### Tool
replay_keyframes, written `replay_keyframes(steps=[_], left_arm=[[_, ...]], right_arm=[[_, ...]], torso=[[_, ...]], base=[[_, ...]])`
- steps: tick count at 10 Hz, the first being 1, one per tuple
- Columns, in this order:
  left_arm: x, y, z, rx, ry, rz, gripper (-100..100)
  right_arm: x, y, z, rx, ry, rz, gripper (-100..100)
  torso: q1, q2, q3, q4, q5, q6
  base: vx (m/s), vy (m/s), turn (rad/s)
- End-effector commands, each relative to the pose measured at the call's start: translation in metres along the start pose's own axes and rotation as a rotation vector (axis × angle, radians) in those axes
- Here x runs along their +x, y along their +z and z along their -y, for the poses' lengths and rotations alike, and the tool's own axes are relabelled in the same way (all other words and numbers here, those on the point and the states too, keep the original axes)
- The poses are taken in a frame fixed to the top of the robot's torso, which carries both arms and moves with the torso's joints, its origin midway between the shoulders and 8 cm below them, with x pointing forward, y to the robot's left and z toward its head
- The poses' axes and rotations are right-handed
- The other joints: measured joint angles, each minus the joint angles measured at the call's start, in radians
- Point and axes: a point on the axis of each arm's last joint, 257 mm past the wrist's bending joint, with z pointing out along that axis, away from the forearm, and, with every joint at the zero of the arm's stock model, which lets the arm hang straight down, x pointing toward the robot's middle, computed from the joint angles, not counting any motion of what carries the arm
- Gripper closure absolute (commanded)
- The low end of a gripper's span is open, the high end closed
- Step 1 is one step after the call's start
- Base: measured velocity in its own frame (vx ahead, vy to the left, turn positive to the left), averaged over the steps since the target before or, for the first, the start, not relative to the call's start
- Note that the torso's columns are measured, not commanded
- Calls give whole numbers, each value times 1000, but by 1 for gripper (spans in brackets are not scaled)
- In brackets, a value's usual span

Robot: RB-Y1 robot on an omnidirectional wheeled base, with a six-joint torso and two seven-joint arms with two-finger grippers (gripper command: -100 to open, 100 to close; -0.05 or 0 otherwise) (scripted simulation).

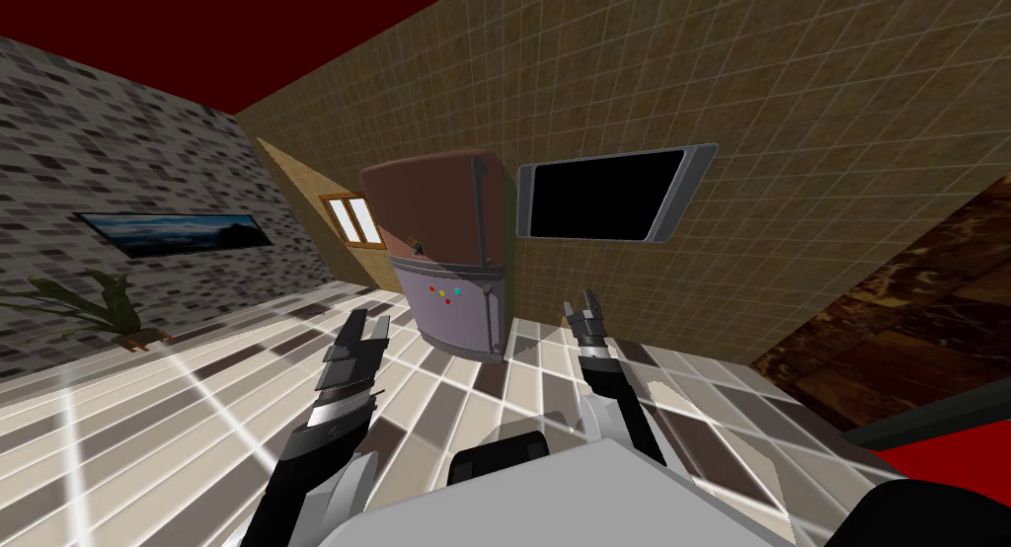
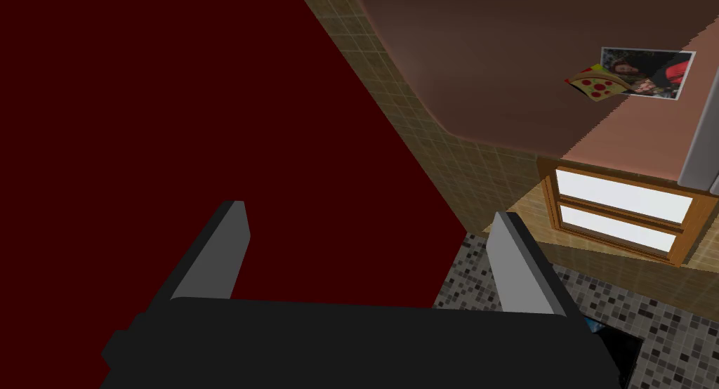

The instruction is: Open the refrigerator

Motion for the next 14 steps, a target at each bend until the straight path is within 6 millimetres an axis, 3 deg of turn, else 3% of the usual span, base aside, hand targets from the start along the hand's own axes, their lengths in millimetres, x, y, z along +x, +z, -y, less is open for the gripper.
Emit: replay_keyframes(steps=[1,9,10,11,14], left_arm=[[0,0,0,0,0,0,0],[0,0,0,0,0,0,0],[-2,0,-2,-10,22,-34,-100],[-5,0,-3,-17,33,-48,-100],[-16,0,-6,-45,68,-85,-100]], right_arm=[[0,0,0,0,0,0,0],[0,0,0,0,0,0,0],[0,0,0,0,0,0,0],[0,0,0,0,0,0,0],[0,0,0,0,0,0,0]], torso=[[0,40,-82,41,0,0],[0,618,-1234,617,0,0],[0,691,-1382,691,0,0],[-1,724,-1452,724,0,0],[0,737,-1476,738,0,0]], base=[[0,0,0],[0,0,0],[30,-22,-10],[51,-38,-9],[51,-45,-10]])
